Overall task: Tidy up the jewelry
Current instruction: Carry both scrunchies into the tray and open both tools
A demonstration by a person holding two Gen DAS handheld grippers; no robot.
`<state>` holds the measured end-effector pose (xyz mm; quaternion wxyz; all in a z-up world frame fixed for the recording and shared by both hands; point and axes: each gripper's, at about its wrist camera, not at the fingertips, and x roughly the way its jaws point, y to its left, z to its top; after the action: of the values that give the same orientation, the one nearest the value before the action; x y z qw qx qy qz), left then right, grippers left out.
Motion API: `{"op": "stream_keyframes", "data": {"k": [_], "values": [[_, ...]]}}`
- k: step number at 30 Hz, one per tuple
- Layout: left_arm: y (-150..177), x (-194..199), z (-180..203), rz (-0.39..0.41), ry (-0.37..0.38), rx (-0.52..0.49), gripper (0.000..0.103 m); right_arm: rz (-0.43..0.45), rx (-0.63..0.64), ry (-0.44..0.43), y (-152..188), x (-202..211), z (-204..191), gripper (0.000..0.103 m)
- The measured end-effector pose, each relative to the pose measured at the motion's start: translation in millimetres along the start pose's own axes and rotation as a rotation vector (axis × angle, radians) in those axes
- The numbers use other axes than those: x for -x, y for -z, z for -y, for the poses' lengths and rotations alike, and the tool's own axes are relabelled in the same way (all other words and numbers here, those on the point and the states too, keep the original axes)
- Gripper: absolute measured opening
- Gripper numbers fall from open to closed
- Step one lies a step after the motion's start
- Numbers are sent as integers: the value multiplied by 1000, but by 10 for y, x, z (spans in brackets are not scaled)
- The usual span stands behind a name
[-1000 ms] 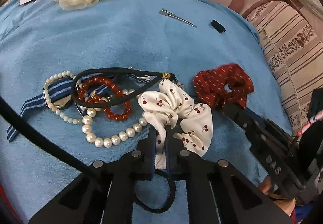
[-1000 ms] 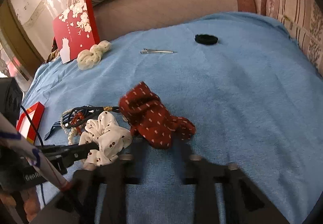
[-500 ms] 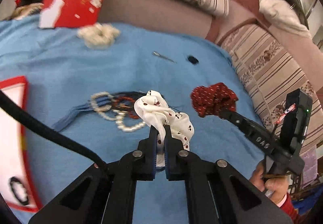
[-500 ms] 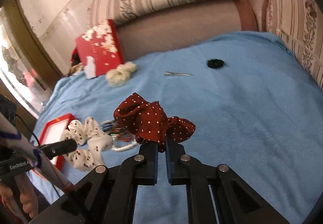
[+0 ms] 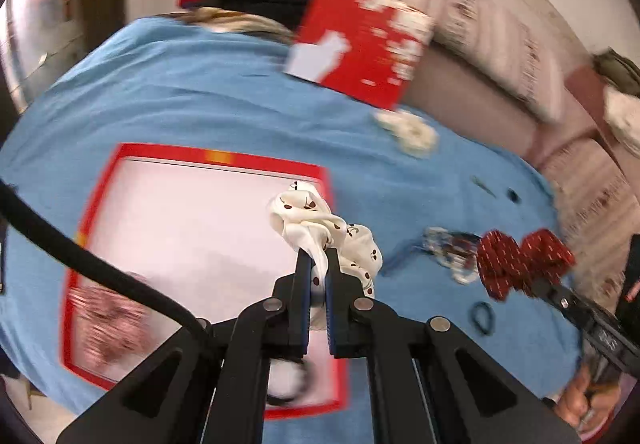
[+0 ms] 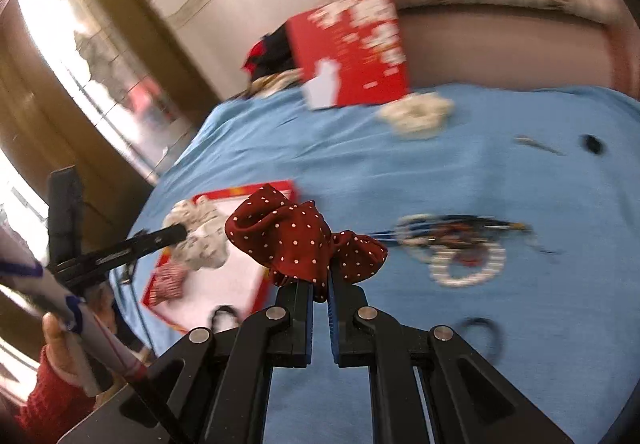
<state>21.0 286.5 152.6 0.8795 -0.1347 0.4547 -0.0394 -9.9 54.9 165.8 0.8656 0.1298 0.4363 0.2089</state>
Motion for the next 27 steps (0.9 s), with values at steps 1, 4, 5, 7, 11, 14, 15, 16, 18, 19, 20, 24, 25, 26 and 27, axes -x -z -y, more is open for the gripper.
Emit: {"op": "stream_keyframes", "data": {"k": [1, 4, 5, 7, 11, 14, 15, 16, 18, 19, 20, 24, 25, 26, 27], "values": [[-26, -20, -94, 3, -11, 10, 5, -16, 9, -15, -24, -134, -131, 7], [-121, -130, -478, 8, -46, 59, 5, -69, 23, -47, -89, -529, -440, 7], [-154, -183, -584, 7, -52, 75, 5, -91, 24, -54, -114, -682, -529, 7], [-232, -295, -826, 5, -69, 112, 5, -126, 26, -58, -153, -955, -654, 7], [-358, -551, -1205, -15, -81, 176, 5, -192, 10, -43, -222, -1473, -764, 7], [-410, -719, -1374, -34, -101, 197, 6, -234, -19, -37, -284, -1807, -761, 7], [-422, -795, -1430, -45, -111, 201, 6, -249, -22, -26, -298, -1928, -753, 7], [-426, -839, -1481, -52, -117, 206, 6, -260, -20, -16, -311, -2004, -744, 7], [-428, -924, -1550, -64, -128, 218, 6, -285, -15, 19, -334, -2176, -727, 7], [-427, -945, -1576, -65, -128, 222, 6, -289, -14, 30, -352, -2218, -720, 9], [-423, -956, -1595, -65, -126, 226, 6, -293, -12, 42, -370, -2260, -712, 11], [-415, -927, -1624, -54, -129, 235, 15, -277, -1, 80, -473, -2287, -713, 23], [-415, -904, -1623, -51, -129, 237, 18, -269, 7, 86, -484, -2259, -717, 33], [-413, -866, -1618, -43, -130, 239, 24, -256, 23, 97, -502, -2227, -741, 44], [-413, -821, -1611, -31, -130, 239, 28, -242, 39, 104, -515, -2183, -764, 49]]}}
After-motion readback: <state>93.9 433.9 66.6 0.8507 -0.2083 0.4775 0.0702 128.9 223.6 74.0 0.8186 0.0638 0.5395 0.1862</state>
